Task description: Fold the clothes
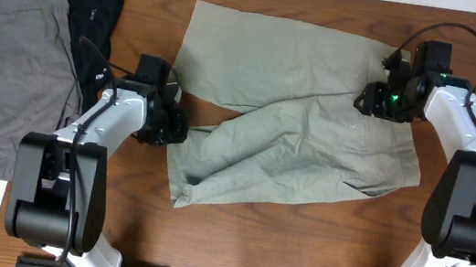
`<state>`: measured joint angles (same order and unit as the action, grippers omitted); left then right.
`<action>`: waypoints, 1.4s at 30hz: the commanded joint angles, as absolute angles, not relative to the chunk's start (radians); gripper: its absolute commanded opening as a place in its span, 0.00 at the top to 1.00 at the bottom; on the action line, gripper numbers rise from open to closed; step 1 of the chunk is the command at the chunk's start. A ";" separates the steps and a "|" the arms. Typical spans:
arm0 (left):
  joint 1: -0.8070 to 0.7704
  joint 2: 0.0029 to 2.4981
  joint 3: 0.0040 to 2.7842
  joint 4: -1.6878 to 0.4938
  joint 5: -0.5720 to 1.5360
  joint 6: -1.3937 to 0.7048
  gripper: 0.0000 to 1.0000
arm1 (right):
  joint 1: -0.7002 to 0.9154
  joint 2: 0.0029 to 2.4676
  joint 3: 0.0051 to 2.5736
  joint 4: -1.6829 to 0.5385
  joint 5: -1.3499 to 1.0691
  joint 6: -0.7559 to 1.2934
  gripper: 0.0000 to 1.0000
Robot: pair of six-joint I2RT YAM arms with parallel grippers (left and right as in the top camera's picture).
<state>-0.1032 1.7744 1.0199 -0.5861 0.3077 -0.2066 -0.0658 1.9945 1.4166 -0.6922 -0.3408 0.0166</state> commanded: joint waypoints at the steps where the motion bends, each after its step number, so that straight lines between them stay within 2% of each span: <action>1: -0.108 1.758 1.016 -0.577 0.266 -0.218 0.89 | -0.053 2.002 1.411 -0.692 -0.339 0.002 0.49; 2: -0.108 1.758 1.016 -0.577 0.237 -0.235 0.94 | -0.053 2.002 1.411 -0.692 -0.339 0.002 0.49; 6: -0.107 1.758 1.017 -0.554 0.150 -0.268 0.94 | -0.053 2.002 1.411 -0.691 -0.336 0.002 0.49; 21: 0.009 1.755 1.196 -0.416 0.093 -0.233 0.94 | -0.053 2.003 1.410 -0.696 -0.310 0.002 0.48; 24: 0.010 1.755 1.205 -0.375 0.093 -0.203 0.94 | -0.050 2.003 1.409 -0.715 -0.312 0.002 0.55; 26: 0.008 1.755 1.205 -0.369 0.096 -0.203 0.94 | -0.044 2.003 1.409 -0.735 -0.319 0.002 0.66; 28: 0.007 1.755 1.205 -0.371 0.096 -0.203 0.94 | -0.035 2.003 1.409 -0.759 -0.334 0.003 0.84; 29: 0.007 1.755 1.205 -0.371 0.096 -0.202 0.94 | -0.029 2.003 1.406 -0.766 -0.343 0.003 0.98; 36: 0.007 1.755 1.205 -0.371 0.093 -0.194 0.94 | 0.042 2.003 1.333 -0.790 -0.371 0.056 0.99; 42: 0.008 1.755 1.205 -0.332 0.091 -0.092 0.94 | 0.064 2.004 1.154 -0.617 -0.318 0.169 0.99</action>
<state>0.0074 1.7744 1.1843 -0.3489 0.1078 -0.1741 0.0605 1.9915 1.2293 -0.6636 -0.3511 0.0917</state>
